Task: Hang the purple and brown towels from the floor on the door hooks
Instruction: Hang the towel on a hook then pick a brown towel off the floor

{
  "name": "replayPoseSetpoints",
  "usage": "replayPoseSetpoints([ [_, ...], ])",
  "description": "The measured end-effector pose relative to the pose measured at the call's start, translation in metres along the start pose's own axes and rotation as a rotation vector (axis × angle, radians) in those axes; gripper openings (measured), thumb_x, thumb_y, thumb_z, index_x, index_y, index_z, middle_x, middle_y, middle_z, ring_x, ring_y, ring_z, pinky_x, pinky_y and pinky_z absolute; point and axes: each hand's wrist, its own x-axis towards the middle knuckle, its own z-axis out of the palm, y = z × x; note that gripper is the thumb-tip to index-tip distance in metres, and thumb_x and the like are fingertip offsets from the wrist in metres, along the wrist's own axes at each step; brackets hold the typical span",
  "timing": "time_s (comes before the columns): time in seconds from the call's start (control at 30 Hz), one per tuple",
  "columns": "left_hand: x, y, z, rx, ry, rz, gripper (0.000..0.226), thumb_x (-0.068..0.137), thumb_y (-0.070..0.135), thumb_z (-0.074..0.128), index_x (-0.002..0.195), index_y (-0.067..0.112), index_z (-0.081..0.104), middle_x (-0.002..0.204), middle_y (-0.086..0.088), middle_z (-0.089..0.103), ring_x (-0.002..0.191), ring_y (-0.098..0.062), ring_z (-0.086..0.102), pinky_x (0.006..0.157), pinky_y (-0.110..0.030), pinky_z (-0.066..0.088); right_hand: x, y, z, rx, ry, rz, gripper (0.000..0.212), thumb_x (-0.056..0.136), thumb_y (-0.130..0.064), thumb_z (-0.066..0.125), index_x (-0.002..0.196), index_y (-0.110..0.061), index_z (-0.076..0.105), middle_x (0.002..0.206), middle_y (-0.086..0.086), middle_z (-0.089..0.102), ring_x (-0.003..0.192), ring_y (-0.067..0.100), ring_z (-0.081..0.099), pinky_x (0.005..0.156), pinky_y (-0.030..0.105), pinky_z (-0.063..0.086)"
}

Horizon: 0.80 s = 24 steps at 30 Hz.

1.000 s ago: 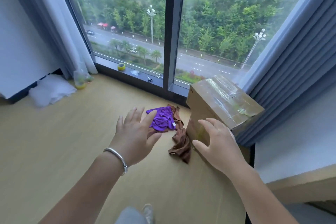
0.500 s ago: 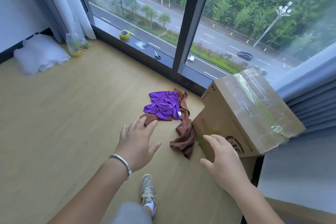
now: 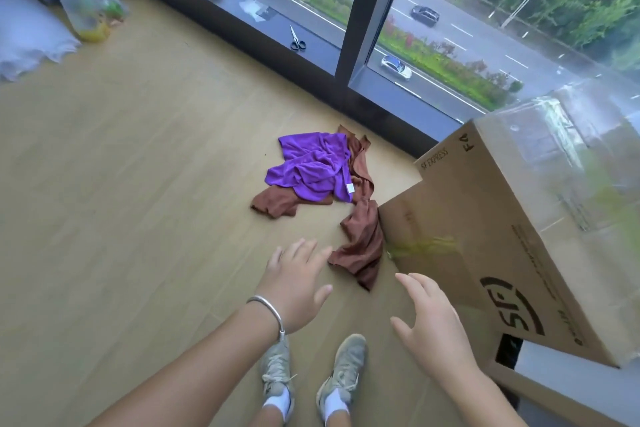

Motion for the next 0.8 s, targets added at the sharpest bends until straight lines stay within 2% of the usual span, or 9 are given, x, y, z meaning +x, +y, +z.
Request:
replayPoseSetpoints([
  [0.13, 0.057, -0.008, 0.077, -0.039, -0.072, 0.021, 0.064, 0.094, 0.048, 0.043, 0.149, 0.031, 0.016, 0.154, 0.007, 0.023, 0.142, -0.014, 0.014, 0.115, -0.04, 0.011, 0.054, 0.042, 0.059, -0.019, -0.021, -0.01, 0.067, 0.08, -0.025, 0.07, 0.141, -0.025, 0.041, 0.143, -0.006, 0.039, 0.133, 0.012, 0.036, 0.108, 0.032, 0.033],
  [0.3, 0.136, -0.016, 0.178, -0.123, -0.083, 0.053, 0.063, 0.093, 0.043, 0.047, 0.149, 0.029, 0.02, 0.149, 0.007, 0.034, 0.139, -0.014, 0.025, 0.114, -0.036, 0.02, 0.125, 0.097, 0.143, -0.03, -0.022, -0.031, 0.061, 0.081, -0.028, 0.068, 0.138, -0.022, 0.046, 0.14, -0.003, 0.044, 0.131, 0.015, 0.04, 0.108, 0.033, 0.034],
  [0.47, 0.223, -0.028, 0.263, -0.311, -0.033, -0.016, 0.054, 0.091, 0.039, 0.054, 0.141, 0.024, 0.037, 0.137, 0.002, 0.051, 0.126, -0.023, 0.045, 0.1, -0.036, 0.039, 0.203, 0.145, 0.221, -0.01, -0.025, -0.049, 0.057, 0.083, -0.03, 0.068, 0.136, -0.02, 0.049, 0.138, -0.001, 0.046, 0.129, 0.016, 0.041, 0.105, 0.034, 0.036],
  [0.6, 0.302, -0.043, 0.313, -0.471, -0.001, -0.111, 0.047, 0.089, 0.036, 0.059, 0.133, 0.025, 0.048, 0.124, 0.001, 0.061, 0.113, -0.023, 0.057, 0.09, -0.033, 0.045, 0.277, 0.175, 0.267, -0.026, -0.005, -0.082, 0.055, 0.084, -0.031, 0.066, 0.135, -0.019, 0.049, 0.136, -0.002, 0.046, 0.126, 0.017, 0.043, 0.101, 0.033, 0.039],
  [0.73, 0.394, -0.056, 0.343, -0.672, 0.079, -0.193, 0.045, 0.085, 0.031, 0.066, 0.128, 0.019, 0.055, 0.099, 0.002, 0.063, 0.096, -0.021, 0.063, 0.082, -0.026, 0.045, 0.357, 0.202, 0.294, -0.091, 0.054, -0.127, 0.055, 0.085, -0.031, 0.065, 0.136, -0.021, 0.047, 0.136, -0.002, 0.045, 0.125, 0.019, 0.043, 0.099, 0.033, 0.041],
  [0.8, 0.437, -0.061, 0.354, -0.696, 0.097, -0.214, 0.052, 0.084, 0.033, 0.067, 0.132, 0.018, 0.052, 0.101, 0.002, 0.061, 0.097, -0.022, 0.063, 0.086, -0.029, 0.047, 0.391, 0.214, 0.303, -0.133, 0.076, -0.147, 0.054, 0.086, -0.032, 0.063, 0.137, -0.023, 0.045, 0.137, -0.003, 0.043, 0.124, 0.02, 0.043, 0.098, 0.034, 0.042],
])
